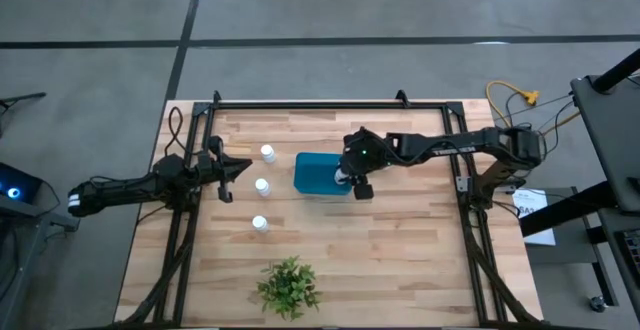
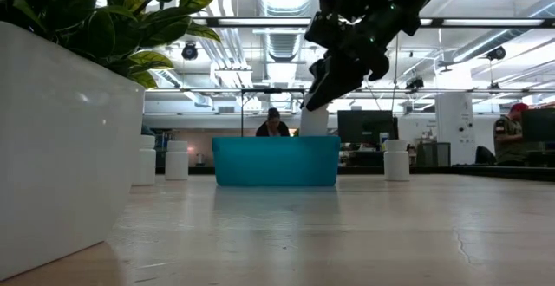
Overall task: Pick and place pill bottles into a basket
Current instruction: Put the white medicine bottle into the blue bin
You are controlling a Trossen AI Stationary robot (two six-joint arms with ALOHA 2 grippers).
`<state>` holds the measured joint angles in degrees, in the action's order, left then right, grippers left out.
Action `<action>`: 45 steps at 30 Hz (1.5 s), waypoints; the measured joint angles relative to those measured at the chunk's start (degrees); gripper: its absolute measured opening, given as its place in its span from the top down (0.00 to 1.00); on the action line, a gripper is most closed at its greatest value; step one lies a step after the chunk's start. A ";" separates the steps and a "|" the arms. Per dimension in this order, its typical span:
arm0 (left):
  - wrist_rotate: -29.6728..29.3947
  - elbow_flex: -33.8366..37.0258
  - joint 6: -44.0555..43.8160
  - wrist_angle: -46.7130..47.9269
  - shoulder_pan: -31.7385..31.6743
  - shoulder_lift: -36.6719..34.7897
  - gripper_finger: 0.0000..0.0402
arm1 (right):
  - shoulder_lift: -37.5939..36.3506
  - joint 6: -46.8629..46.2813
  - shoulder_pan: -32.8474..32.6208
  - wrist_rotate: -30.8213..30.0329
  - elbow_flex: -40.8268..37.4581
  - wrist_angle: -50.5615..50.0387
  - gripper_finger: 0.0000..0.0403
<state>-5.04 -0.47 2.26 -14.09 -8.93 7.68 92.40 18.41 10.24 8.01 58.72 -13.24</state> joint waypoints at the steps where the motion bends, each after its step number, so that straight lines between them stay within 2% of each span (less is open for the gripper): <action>1: 0.00 0.00 0.00 0.04 0.01 0.10 1.00 | 0.32 -0.02 0.04 0.00 0.02 0.09 0.63; 11: -0.02 0.01 0.00 -0.06 0.01 0.41 1.00 | 4.07 -0.15 0.28 -0.01 -0.11 0.19 0.63; 26: -0.02 0.00 0.04 -0.02 0.01 0.44 1.00 | 5.75 -0.46 0.68 -0.02 -0.26 -0.48 0.63; 34: -0.02 0.01 0.07 -0.01 0.01 0.44 1.00 | 5.71 -0.68 0.66 -0.03 -0.57 -1.27 0.57; 45: -0.02 0.00 0.07 0.00 0.02 0.46 1.00 | 5.71 -0.42 0.68 -0.04 -0.59 -1.32 0.56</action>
<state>-5.06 -0.47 2.33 -14.09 -8.91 8.14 98.10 17.99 10.92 7.97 58.13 -14.56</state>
